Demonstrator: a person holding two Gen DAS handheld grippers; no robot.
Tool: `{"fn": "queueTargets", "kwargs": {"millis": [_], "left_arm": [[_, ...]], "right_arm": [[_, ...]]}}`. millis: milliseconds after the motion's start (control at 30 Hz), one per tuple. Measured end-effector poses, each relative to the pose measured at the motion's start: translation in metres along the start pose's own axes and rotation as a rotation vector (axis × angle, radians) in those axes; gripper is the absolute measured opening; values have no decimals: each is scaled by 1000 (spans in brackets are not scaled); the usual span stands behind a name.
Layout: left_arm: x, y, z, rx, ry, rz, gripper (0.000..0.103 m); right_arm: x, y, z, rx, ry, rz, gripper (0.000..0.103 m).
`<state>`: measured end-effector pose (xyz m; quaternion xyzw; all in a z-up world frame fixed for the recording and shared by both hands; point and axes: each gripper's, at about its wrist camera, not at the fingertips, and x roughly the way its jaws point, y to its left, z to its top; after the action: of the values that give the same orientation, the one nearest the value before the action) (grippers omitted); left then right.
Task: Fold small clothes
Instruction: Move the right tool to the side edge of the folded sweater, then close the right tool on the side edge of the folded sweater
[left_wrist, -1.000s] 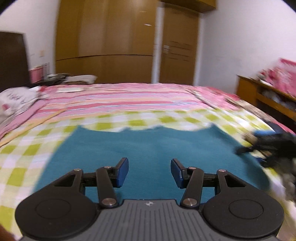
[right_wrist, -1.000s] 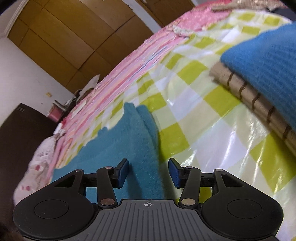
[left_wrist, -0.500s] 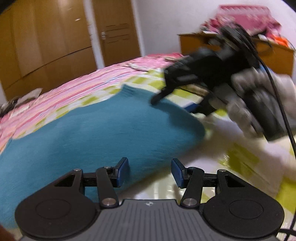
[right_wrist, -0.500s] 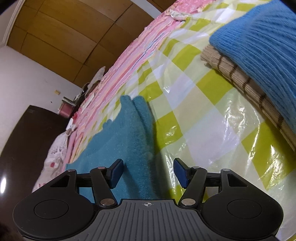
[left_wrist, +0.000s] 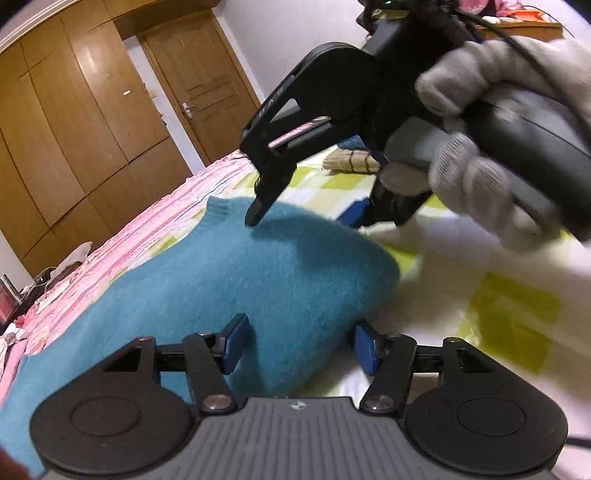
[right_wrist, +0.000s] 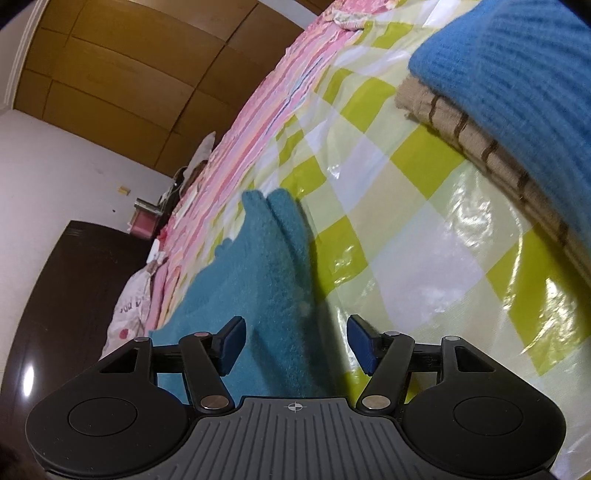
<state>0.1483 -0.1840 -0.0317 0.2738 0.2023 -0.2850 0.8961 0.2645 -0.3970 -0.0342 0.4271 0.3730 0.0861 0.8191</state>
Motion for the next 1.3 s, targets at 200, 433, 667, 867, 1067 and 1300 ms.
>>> {"fn": "queueTargets", "kwargs": {"millis": [200, 433, 667, 867, 1067, 1300], "left_arm": [[7, 1, 10, -26, -5, 10, 57], [-11, 42, 15, -323, -24, -11, 29], [-22, 38, 11, -329, -23, -39, 25], [-25, 47, 10, -331, -8, -88, 25], [-41, 63, 14, -347, -13, -116, 30], [-87, 81, 19, -344, -74, -179, 31]], "right_arm": [[-1, 0, 1, 1, 7, -2, 62], [-2, -3, 1, 7, 4, 12, 68], [5, -2, -5, 91, 62, 131, 71], [18, 6, -13, 69, 90, 127, 69], [13, 10, -14, 35, 87, 120, 29], [-8, 14, -17, -47, 94, 68, 26]]}}
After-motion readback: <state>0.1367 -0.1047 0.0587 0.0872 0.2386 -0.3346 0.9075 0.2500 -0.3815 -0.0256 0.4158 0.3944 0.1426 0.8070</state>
